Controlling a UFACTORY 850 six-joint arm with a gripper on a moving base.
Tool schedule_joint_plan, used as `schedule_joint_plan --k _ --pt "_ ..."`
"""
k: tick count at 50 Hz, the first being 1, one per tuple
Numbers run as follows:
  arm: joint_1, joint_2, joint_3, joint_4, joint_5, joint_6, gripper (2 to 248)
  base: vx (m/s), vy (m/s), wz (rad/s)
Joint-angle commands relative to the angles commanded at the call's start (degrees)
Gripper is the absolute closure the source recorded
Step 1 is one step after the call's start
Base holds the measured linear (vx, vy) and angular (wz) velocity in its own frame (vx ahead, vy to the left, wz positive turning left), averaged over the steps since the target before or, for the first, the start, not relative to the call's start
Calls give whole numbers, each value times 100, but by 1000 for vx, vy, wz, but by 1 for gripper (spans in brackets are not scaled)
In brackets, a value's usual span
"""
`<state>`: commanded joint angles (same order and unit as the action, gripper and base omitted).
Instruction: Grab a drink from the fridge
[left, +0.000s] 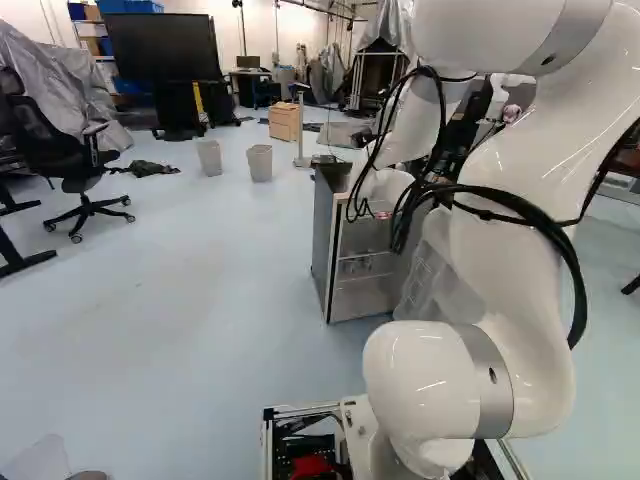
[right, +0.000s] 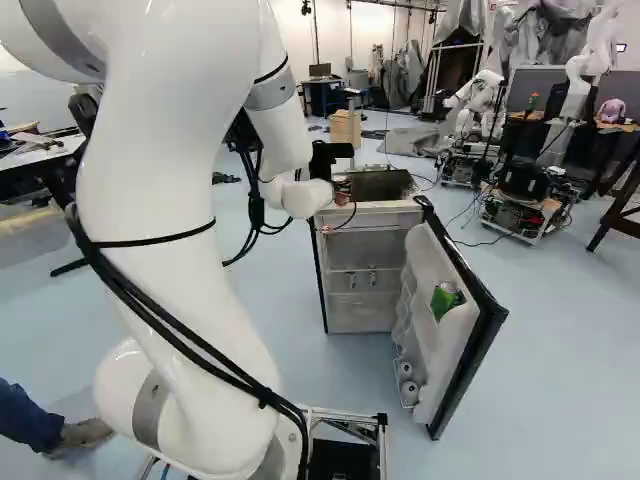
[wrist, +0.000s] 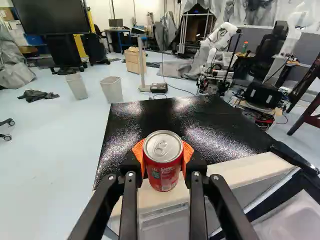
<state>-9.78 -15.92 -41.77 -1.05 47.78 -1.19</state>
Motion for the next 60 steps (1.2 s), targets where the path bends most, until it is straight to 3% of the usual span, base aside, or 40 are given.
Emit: schedule_joint_plan --k 25,26,30,31,36,37,41,42,46,47,60 --pt "0 -54 -4 0 0 0 155 0 0 0" --pt "0 -54 -4 0 0 0 132 0 0 0" --pt "0 -54 -4 0 0 0 132 0 0 0" --pt "0 -54 -4 0 0 0 100 0 0 0" --pt "0 -54 -4 0 0 0 100 0 0 0" --pt "0 -54 -4 0 0 0 66 0 0 0" --pt "-1 -48 3 0 0 0 66 0 0 0" --pt "-1 -44 9 0 0 0 31 0 0 0" --pt "-6 -3 56 0 0 0 31 0 0 0" --pt "-7 13 75 0 0 0 3 0 0 0" --pt "-78 304 415 0 0 0 3 0 0 0"
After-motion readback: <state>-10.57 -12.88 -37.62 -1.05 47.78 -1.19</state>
